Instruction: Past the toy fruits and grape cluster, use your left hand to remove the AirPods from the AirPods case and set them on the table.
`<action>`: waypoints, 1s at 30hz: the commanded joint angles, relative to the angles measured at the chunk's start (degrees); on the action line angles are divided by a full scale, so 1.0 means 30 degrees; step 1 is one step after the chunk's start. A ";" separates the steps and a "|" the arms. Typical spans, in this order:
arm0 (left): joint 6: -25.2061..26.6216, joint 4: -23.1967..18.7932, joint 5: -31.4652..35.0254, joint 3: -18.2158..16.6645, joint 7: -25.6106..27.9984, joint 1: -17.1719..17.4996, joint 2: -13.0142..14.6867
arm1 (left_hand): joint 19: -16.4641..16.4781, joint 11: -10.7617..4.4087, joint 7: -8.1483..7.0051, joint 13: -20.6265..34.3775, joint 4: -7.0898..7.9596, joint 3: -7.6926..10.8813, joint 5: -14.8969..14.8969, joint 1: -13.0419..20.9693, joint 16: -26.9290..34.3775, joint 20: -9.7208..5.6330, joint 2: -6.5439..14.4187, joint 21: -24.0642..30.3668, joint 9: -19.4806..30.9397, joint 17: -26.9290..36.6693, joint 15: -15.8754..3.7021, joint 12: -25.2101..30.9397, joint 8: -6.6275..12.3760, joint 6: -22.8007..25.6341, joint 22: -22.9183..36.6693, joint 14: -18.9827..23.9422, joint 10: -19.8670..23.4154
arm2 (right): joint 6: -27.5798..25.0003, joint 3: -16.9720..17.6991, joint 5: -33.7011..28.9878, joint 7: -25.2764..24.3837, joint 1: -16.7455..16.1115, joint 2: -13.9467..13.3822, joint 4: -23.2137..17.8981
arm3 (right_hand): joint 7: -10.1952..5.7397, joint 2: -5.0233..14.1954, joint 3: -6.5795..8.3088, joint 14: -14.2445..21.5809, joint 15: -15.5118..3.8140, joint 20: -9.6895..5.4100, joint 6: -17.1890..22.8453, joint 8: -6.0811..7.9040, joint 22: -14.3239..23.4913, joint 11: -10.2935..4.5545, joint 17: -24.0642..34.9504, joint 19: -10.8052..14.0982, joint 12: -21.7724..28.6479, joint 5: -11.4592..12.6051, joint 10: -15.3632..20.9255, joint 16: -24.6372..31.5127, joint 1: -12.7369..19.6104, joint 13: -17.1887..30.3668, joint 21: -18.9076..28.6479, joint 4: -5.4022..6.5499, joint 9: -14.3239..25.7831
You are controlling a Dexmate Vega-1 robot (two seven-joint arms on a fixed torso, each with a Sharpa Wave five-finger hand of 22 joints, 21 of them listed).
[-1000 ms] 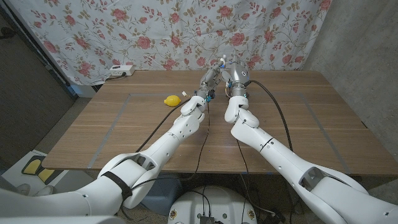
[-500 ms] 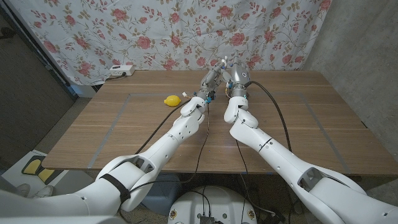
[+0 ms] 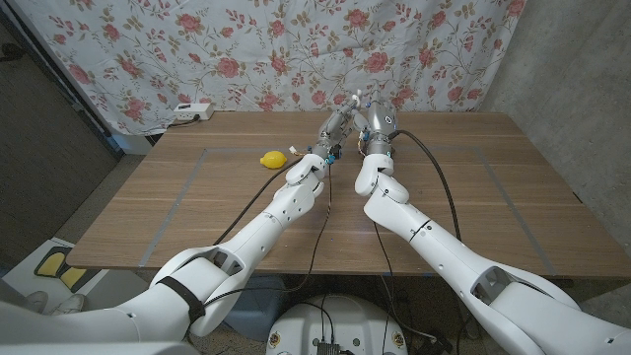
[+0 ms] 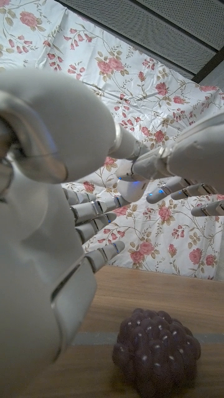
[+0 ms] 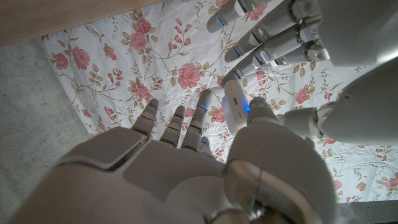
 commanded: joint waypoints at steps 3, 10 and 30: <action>0.0114 0.0098 -0.0143 0.0001 -0.0250 -0.0011 0.0024 | -0.0016 -0.3281 -0.0093 0.0258 0.0045 -0.0104 0.0159 0.0387 0.0050 -0.0002 0.0399 0.0136 0.0036 0.0026 0.0003 0.0292 -0.0069 0.0088 0.0107 -0.0043 0.3383 | 0.0311 0.0178 0.0328 -0.0159 -0.0088 0.0022 -0.0076 | 0.0145 0.0208 0.0182 0.0039 -0.0099 0.0054 -0.1337 0.0088 0.0105 -0.0019 0.0139 0.0094 0.0245 0.0090 -0.0187 0.0046 -0.0017 0.0222 0.0068 0.0006 0.0031; 0.0217 0.0092 0.0036 0.0118 -0.0134 -0.0075 0.0089 | -0.0022 -0.3282 -0.0141 0.0257 0.0049 -0.0156 0.0159 0.0407 0.0051 -0.0063 0.0372 0.0146 0.0036 0.0023 -0.0012 0.0293 -0.0073 0.0132 0.0108 -0.0048 0.3403 | 0.0534 0.0252 0.0445 -0.0323 -0.0152 0.0020 -0.0110 | 0.0190 0.0235 0.0241 0.0125 -0.0178 0.0050 -0.1203 0.0091 0.0103 -0.0078 0.0226 0.0164 0.0455 0.0106 -0.0234 0.0086 -0.0017 0.0411 0.0072 -0.0022 0.0034; 0.0629 -0.0220 0.0007 0.0206 -0.0138 0.0009 0.0263 | -0.0098 -0.3282 -0.0115 0.0253 0.0109 -0.0288 0.0172 0.0451 0.0057 -0.0053 0.0388 0.0162 0.0036 0.0039 0.0013 0.0250 -0.0117 0.0153 0.0113 -0.0100 0.3363 | 0.1366 0.0333 0.0890 -0.0245 -0.0285 -0.0083 -0.0238 | 0.0088 0.0269 0.0715 0.0274 -0.0488 -0.0015 -0.0867 0.0060 0.0098 -0.0259 0.0418 0.0579 0.1020 0.0214 -0.0904 0.0092 0.0663 0.1097 0.0140 -0.0569 0.0043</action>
